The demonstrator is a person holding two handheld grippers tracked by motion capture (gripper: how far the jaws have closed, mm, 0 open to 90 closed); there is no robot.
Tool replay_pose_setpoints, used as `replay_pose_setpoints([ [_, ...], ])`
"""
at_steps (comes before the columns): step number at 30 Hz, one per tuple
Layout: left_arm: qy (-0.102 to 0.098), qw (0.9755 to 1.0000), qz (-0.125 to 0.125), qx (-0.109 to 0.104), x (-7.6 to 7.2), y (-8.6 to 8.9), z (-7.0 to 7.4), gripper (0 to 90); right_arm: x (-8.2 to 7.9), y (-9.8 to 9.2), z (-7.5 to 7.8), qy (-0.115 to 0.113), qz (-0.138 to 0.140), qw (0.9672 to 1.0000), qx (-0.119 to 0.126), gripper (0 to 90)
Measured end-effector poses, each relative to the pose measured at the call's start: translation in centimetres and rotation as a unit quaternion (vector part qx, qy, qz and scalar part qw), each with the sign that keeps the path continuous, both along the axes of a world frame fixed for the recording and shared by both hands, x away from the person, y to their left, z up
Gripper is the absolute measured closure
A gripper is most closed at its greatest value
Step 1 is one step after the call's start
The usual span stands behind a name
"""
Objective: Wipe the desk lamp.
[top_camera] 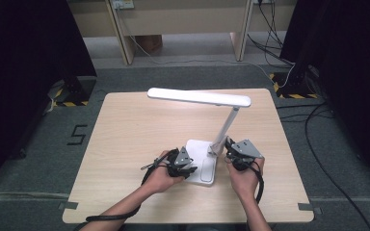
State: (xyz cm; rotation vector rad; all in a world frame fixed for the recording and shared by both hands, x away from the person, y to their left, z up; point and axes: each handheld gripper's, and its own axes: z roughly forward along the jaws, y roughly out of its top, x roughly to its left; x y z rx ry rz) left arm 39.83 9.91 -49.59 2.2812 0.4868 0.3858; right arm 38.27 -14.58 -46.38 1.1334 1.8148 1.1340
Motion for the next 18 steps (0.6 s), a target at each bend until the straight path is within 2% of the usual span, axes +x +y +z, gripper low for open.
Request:
replay_pose_setpoints([
  [18, 0.0, 1.0, 0.0, 0.0, 0.0, -0.1, 0.0, 62.6, 0.3, 0.4, -1.1, 0.014, 0.004, 0.9999, -0.009, 81.9],
])
